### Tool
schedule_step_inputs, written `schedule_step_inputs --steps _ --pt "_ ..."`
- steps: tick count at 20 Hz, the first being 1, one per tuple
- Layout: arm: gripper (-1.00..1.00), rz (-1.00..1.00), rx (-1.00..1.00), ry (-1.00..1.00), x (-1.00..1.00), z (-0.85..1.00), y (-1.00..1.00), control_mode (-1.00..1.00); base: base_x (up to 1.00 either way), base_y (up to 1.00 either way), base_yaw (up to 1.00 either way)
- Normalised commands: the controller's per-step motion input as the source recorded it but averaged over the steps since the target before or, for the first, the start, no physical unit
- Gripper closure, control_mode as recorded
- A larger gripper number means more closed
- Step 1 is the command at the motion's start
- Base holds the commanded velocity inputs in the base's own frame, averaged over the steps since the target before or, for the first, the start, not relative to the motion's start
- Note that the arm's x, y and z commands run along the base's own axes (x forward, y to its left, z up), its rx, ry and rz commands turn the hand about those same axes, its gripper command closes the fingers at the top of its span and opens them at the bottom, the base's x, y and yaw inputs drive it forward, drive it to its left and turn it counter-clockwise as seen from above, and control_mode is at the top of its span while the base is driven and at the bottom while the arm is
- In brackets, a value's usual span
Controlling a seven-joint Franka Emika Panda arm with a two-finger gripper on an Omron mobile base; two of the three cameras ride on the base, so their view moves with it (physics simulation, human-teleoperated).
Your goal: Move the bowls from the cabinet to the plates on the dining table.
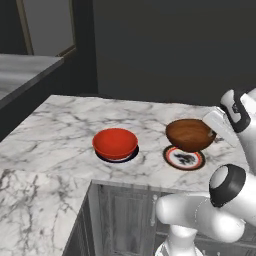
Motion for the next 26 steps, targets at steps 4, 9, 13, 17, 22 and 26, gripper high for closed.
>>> schedule_step_inputs --steps 4,9,13,17,22,26 --pt "1.0 0.08 0.01 0.02 0.14 -0.27 -0.16 -1.0 0.0 0.0 0.0" --pt "1.0 0.06 0.0 0.01 0.17 -0.22 -0.18 -1.0 0.0 0.0 0.0" --pt "1.0 0.05 0.03 0.0 0.15 -0.23 -0.15 -1.0 0.0 0.0 0.0" --pt "1.0 0.05 0.04 -0.04 0.14 -0.28 -0.1 -1.0 0.0 0.0 0.0" --pt "1.0 0.04 0.03 -0.06 0.15 -0.25 -0.11 -1.0 0.0 0.0 0.0" --pt "1.0 0.04 0.02 -0.02 0.21 -0.23 -0.11 -1.0 0.0 0.0 0.0"
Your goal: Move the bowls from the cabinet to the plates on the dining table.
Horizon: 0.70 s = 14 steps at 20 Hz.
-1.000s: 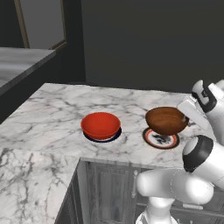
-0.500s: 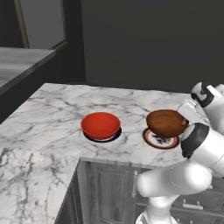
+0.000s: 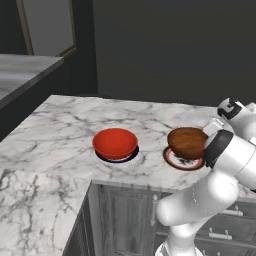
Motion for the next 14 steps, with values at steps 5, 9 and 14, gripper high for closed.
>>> schedule_step_inputs --steps 5,9,14 --pt "1.0 0.03 0.0 0.01 0.29 -0.14 -0.08 -1.0 0.0 0.0 0.0" --pt "1.0 0.03 0.0 0.03 0.27 -0.15 -0.04 -1.0 0.0 0.0 0.0" --pt "1.0 0.03 0.0 0.02 0.18 -0.21 -0.02 -1.0 0.0 0.0 0.0"
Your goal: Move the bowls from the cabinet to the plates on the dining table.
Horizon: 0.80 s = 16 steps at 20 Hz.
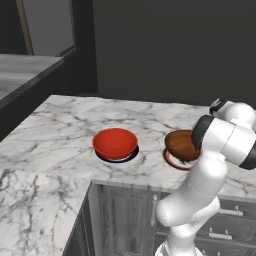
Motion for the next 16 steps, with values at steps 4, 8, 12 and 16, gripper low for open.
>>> schedule_step_inputs --steps 4,8,12,16 --pt "1.0 0.03 0.0 0.0 0.18 -0.2 -0.05 -1.0 0.0 0.0 0.0" --pt "1.0 0.04 0.0 0.0 0.19 -0.2 -0.08 -1.0 0.0 0.0 0.0" --pt "-1.0 0.03 0.0 0.0 0.09 -0.2 -0.04 -1.0 0.0 0.0 0.0" --pt "-1.0 0.03 0.01 0.01 -0.04 0.07 -0.04 -1.0 0.0 0.0 0.0"
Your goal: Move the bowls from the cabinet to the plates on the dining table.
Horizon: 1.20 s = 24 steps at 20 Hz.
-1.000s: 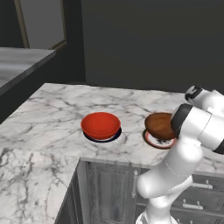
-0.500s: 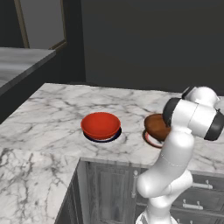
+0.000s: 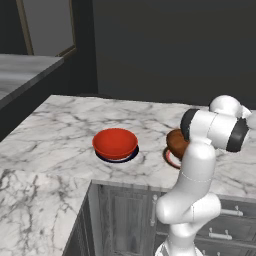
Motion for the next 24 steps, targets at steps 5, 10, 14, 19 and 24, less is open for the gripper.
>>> schedule_step_inputs --steps 5,10,14,19,24 --pt "-1.0 0.04 0.02 0.0 -0.1 0.25 -0.02 -1.0 0.0 0.0 0.0" --pt "-1.0 0.01 0.06 0.0 -0.03 0.39 0.0 -1.0 0.0 0.0 0.0" --pt "-1.0 0.01 0.03 -0.02 -0.06 0.52 -0.01 -1.0 0.0 0.0 0.0" --pt "-1.0 0.0 0.01 -0.01 -0.06 0.62 -0.02 -1.0 0.0 0.0 0.0" --pt "-1.0 0.0 0.0 0.0 -0.01 0.62 0.0 -1.0 0.0 0.0 0.0"
